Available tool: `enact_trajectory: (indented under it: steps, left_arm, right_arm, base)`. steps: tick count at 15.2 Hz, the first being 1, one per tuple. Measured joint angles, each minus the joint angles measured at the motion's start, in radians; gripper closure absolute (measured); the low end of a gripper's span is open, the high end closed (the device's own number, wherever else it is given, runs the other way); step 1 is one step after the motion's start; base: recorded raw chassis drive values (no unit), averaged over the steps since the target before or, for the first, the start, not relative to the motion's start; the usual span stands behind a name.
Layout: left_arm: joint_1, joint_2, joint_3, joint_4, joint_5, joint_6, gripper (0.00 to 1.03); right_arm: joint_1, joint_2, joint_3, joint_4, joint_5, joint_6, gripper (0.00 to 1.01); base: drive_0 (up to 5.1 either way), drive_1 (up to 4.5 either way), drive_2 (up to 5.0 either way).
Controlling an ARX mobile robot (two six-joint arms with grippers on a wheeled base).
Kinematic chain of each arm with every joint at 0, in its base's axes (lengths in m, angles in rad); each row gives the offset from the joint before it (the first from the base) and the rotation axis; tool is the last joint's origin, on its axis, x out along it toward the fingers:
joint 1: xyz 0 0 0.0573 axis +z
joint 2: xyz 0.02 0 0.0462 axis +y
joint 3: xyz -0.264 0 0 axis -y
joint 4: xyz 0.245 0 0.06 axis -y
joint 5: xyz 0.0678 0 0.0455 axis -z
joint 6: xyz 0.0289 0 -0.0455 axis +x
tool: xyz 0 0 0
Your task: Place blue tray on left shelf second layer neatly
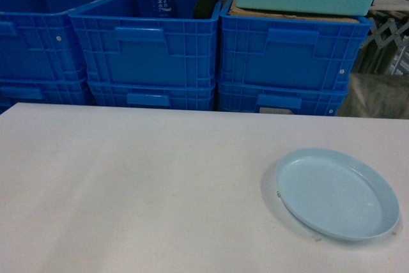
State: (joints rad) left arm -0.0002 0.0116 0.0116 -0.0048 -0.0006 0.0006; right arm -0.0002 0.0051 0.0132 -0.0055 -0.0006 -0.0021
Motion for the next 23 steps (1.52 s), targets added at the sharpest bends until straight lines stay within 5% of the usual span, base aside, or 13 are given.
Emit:
enact_trajectory:
  steps: [9, 13, 16, 17, 18, 20, 23]
  left_arm:
    - [0.0, 0.0, 0.0, 0.0, 0.0, 0.0, 0.05]
    - [0.0, 0.0, 0.0, 0.0, 0.0, 0.0, 0.05]
    - [0.0, 0.0, 0.0, 0.0, 0.0, 0.0, 0.05]
    - [0.0, 0.0, 0.0, 0.001, 0.0, 0.0, 0.05]
    - [0.0, 0.0, 0.0, 0.001, 0.0, 0.0, 0.05]
    - [0.0, 0.0, 0.0, 0.0, -0.001, 0.0, 0.05]
    - [0.0, 0.0, 0.0, 0.001, -0.001, 0.0, 0.05]
  right_arm:
    - [0.0, 0.0, 0.0, 0.0, 0.0, 0.0, 0.03]
    - [-0.034, 0.172, 0.0, 0.206, -0.066, -0.001, 0.03]
    - [-0.106, 0.46, 0.049, 0.39, -0.167, 0.002, 0.03]
    - [-0.119, 0.673, 0.169, 0.385, -0.275, -0.039, 0.03]
    - [-0.135, 0.832, 0.224, 0.428, -0.307, -0.074, 0.03]
    - [-0.186, 1.02, 0.285, 0.413, -0.349, -0.11, 0.03]
    - [-0.176, 1.22, 0.309, 0.51, -0.337, -0.189, 0.03]
  base:
    - [0.0, 0.0, 0.0]
    - [0.0, 0.0, 0.0]
    - [0.0, 0.0, 0.0]
    - [0.0, 0.0, 0.0]
    - [0.0, 0.0, 0.0]
    - [0.0, 0.0, 0.0]
    - [0.0, 0.0, 0.0]
